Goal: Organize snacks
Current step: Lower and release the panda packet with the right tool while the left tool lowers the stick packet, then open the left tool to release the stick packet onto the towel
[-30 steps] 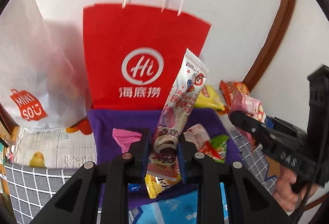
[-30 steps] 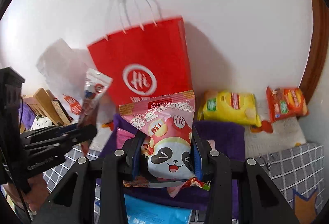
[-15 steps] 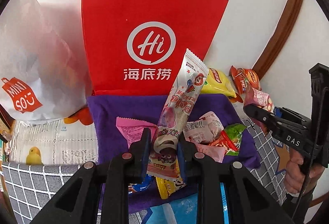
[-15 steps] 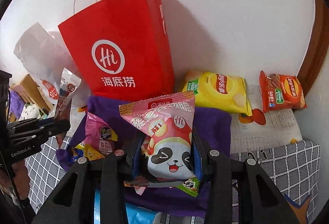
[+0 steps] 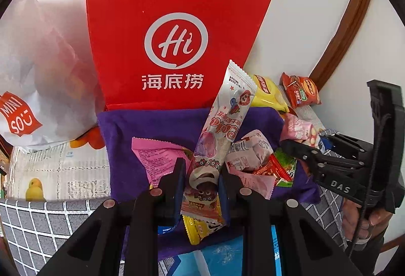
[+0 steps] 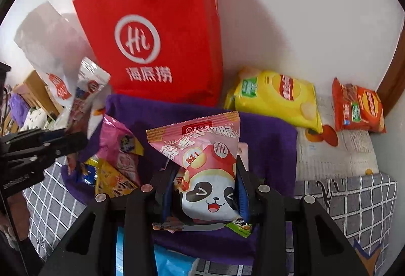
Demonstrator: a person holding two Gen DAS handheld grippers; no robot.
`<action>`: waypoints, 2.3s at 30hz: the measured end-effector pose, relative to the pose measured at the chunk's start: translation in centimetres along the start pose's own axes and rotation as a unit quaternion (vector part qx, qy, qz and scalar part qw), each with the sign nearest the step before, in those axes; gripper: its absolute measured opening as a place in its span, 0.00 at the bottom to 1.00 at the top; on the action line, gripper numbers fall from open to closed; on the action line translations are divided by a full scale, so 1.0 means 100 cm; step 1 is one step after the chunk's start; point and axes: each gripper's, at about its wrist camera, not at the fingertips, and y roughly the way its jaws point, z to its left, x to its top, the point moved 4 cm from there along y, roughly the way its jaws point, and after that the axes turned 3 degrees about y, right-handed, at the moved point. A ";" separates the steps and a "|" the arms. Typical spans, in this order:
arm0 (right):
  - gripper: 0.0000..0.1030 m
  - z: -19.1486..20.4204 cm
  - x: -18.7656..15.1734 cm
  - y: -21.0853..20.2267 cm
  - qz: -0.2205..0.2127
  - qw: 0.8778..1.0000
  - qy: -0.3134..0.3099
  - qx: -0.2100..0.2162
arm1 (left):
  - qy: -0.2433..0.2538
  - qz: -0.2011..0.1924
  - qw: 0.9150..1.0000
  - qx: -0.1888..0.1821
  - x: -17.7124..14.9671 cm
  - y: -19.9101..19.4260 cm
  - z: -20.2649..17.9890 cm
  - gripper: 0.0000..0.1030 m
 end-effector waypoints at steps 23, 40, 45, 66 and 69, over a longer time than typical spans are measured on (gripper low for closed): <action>0.51 0.003 0.000 0.003 0.000 1.000 -0.004 0.004 | 0.002 0.033 0.999 -0.001 -0.009 0.017 -0.004 0.22; 0.56 0.007 0.007 -0.031 -0.051 0.999 -0.011 0.010 | 0.016 0.082 0.996 -0.014 -0.019 0.047 -0.011 0.23; 0.56 0.009 0.007 -0.035 -0.056 0.998 -0.018 0.008 | 0.015 0.083 0.996 -0.013 -0.019 0.047 -0.011 0.23; 0.56 0.010 0.006 -0.039 -0.055 0.998 -0.018 0.001 | 0.043 0.073 0.996 0.021 -0.010 0.034 -0.014 0.63; 0.56 0.011 0.006 -0.042 -0.058 0.998 -0.019 -0.002 | 0.036 0.069 0.997 0.024 -0.006 0.029 -0.011 0.69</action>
